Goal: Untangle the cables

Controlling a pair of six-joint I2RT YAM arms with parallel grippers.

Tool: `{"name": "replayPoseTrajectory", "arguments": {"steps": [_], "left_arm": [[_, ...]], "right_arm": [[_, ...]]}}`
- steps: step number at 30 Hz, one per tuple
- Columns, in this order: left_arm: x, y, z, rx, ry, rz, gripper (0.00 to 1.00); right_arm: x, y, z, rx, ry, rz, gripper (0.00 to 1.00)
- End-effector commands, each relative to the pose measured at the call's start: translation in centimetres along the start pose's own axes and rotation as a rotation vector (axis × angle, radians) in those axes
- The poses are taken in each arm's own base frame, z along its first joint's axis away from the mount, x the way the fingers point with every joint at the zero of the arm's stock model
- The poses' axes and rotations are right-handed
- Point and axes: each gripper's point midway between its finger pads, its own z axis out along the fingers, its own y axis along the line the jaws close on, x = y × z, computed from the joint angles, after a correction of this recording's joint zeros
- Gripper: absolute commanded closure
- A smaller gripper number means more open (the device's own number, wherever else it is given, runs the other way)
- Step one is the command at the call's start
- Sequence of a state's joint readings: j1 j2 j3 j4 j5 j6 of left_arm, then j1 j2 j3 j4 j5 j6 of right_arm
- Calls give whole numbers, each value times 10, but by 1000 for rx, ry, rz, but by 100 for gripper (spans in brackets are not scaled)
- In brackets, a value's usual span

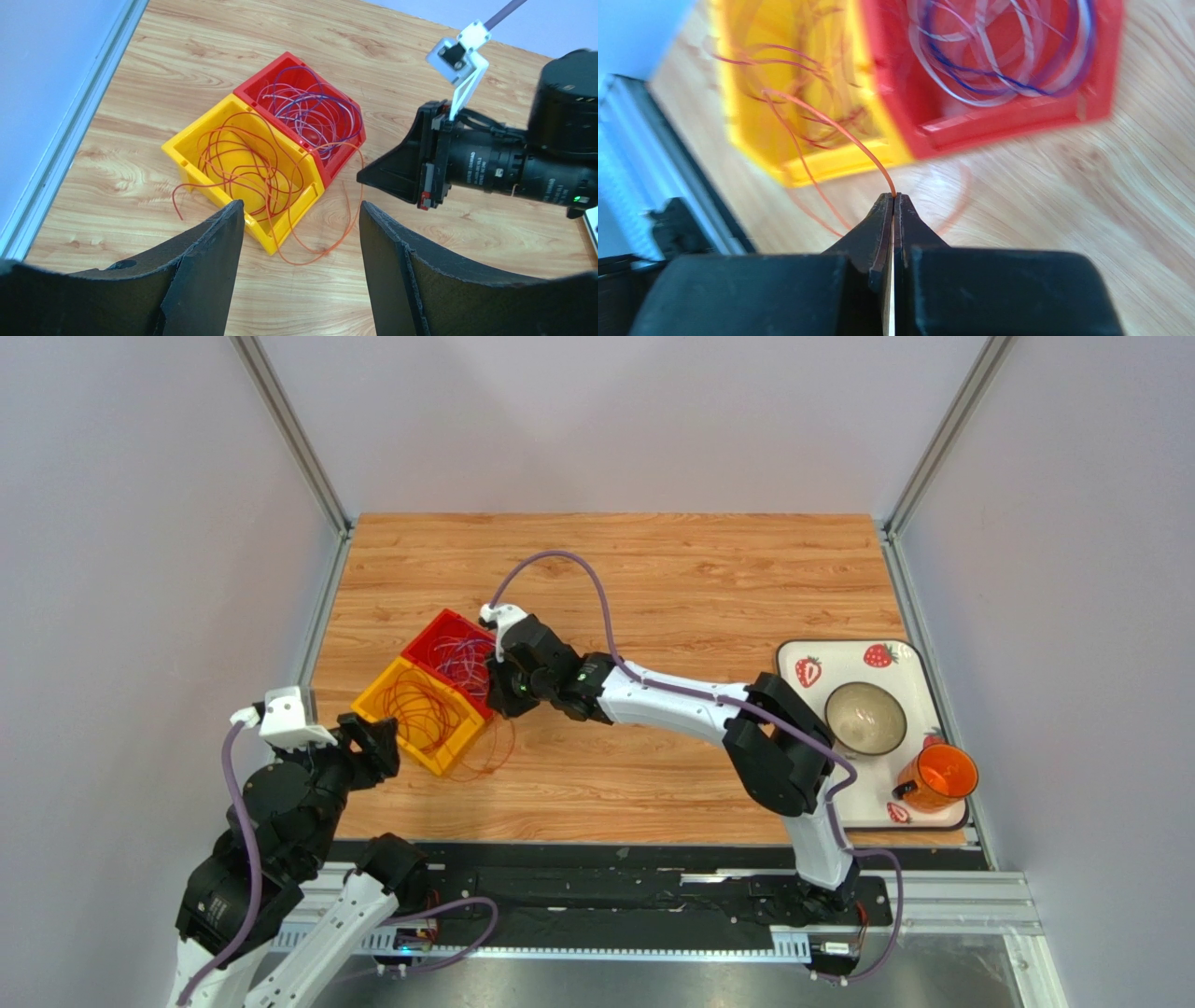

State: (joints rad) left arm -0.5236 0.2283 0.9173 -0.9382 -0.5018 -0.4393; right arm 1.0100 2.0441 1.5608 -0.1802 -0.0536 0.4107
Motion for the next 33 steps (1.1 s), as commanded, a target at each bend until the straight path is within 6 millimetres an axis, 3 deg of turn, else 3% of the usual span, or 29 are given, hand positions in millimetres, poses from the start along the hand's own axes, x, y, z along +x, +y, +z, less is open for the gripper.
{"name": "replayPoseTrajectory", "arguments": {"steps": [1, 2, 8, 12, 19, 22, 25, 33], "left_arm": [[-10, -4, 0, 14, -31, -3, 30], [-10, -3, -1, 14, -32, -3, 31], [-10, -2, -2, 13, -37, -6, 31], [-11, -2, -3, 14, -40, -10, 30], [-12, -1, -5, 17, -52, -16, 30], [-12, -1, -5, 17, -51, -15, 30], [-12, -1, -5, 18, -54, -17, 31], [-12, -1, -5, 20, -54, -16, 30]], "right_arm": [[-49, 64, -24, -160, -112, -54, 100], [-63, 74, -29, -179, -136, -66, 100], [-88, 111, -35, -250, -184, -122, 100], [-123, 134, -50, -289, -266, -135, 100], [-145, 146, -47, -306, -300, -150, 100], [-145, 146, -37, -309, -301, -150, 100], [-141, 143, -22, -301, -290, -160, 100], [-153, 124, 1, -286, -317, -146, 100]]}}
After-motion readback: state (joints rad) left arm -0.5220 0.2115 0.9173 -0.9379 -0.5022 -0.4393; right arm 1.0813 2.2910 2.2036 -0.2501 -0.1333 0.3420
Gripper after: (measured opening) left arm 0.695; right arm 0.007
